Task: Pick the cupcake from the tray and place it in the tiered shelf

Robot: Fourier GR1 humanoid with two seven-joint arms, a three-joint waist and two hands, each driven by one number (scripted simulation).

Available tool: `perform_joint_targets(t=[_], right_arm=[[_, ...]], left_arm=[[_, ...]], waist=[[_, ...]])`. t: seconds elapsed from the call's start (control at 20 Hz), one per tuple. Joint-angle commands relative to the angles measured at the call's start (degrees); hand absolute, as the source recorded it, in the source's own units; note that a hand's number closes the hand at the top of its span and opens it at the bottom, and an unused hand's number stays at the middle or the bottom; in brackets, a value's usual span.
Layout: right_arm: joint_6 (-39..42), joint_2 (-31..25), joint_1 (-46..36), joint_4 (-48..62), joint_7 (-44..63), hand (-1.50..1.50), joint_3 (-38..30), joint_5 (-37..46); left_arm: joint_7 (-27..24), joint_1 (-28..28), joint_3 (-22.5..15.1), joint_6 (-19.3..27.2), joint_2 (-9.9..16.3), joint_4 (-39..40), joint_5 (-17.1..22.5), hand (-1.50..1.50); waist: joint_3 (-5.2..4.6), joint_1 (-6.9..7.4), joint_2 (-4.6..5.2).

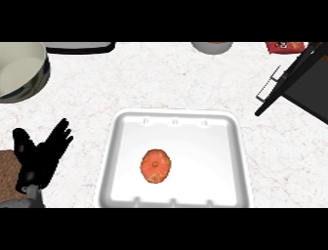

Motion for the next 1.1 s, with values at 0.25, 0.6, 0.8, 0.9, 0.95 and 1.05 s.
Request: perform_joint_targets(t=[0.25, 0.6, 0.8, 0.9, 0.95, 1.05], right_arm=[[9.9, -7.1, -4.2, 10.0, 0.7, 1.5, -7.9, -6.2], [2.4, -12.5, -0.6, 22.4, -10.1, 1.5, -9.3, -7.0], [1.1, -13.5, 1.9, 21.3, -10.6, 1.5, -9.6, -8.2], [-5.5, -15.0, -1.2, 31.8, -13.9, 1.5, -9.0, -6.2], [-1.9, -14.6, 2.5, 25.1, -12.6, 1.5, -8.5, -7.8], [-8.0, -16.6, 2.8, 33.3, -18.6, 1.5, -9.3, -6.7]], left_arm=[[0.2, -0.4, 0.4, -0.6, -0.5, 0.7, 0.1, 0.0], [1.6, -2.1, 0.7, -1.2, -1.1, 1.4, 0.3, 0.0], [-0.7, -2.2, 2.2, -2.0, -0.9, 4.7, 0.2, 0.0], [0.2, -1.4, 0.7, -1.1, -1.3, 1.6, -1.2, 0.0], [0.4, -3.5, 1.4, -0.8, -1.3, 4.5, -1.4, 0.0], [-2.9, -4.3, 1.2, -0.5, -2.7, 7.6, -2.2, 0.0]], waist=[[-0.09, 0.35, 0.22], [-0.08, 0.68, 0.46], [-0.09, 0.47, 0.4], [-0.08, 1.11, 0.55], [-0.09, 0.5, 0.42], [-0.08, 0.69, 0.62]])
